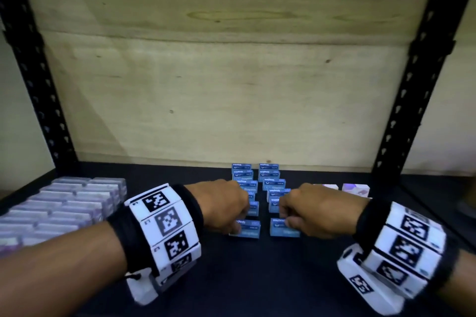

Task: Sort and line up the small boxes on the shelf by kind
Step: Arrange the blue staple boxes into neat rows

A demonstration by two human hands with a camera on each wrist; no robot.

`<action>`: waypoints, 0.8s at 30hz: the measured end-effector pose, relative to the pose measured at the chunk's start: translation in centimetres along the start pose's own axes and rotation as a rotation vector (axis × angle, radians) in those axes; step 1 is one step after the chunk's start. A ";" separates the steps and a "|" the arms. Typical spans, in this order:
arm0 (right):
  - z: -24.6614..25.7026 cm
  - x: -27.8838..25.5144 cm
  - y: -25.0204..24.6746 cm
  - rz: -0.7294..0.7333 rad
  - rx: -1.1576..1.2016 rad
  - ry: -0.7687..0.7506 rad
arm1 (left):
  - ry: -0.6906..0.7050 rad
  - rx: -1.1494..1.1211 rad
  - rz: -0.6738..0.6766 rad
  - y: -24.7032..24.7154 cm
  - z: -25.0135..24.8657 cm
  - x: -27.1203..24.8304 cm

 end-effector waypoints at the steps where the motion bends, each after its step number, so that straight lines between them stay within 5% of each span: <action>1: 0.1 -0.6 0.2 -0.020 0.011 -0.017 | 0.005 -0.016 -0.022 0.1 0.0 -0.5; 11: 1.3 -6.7 2.9 -0.312 0.214 -0.082 | 0.011 -0.203 -0.294 5.0 -2.0 -4.9; 24: 0.9 -7.1 8.0 -0.510 0.676 -0.079 | -0.034 -0.736 -0.688 9.7 -2.7 -6.1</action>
Point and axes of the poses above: each hand's wrist, its own x-axis towards the middle knuckle, its own y-axis out of the palm, z = x × y, the point moved 4 cm from there along x, towards the middle knuckle, and after that the axes turned 3 degrees about x, right-handed, at the moved point
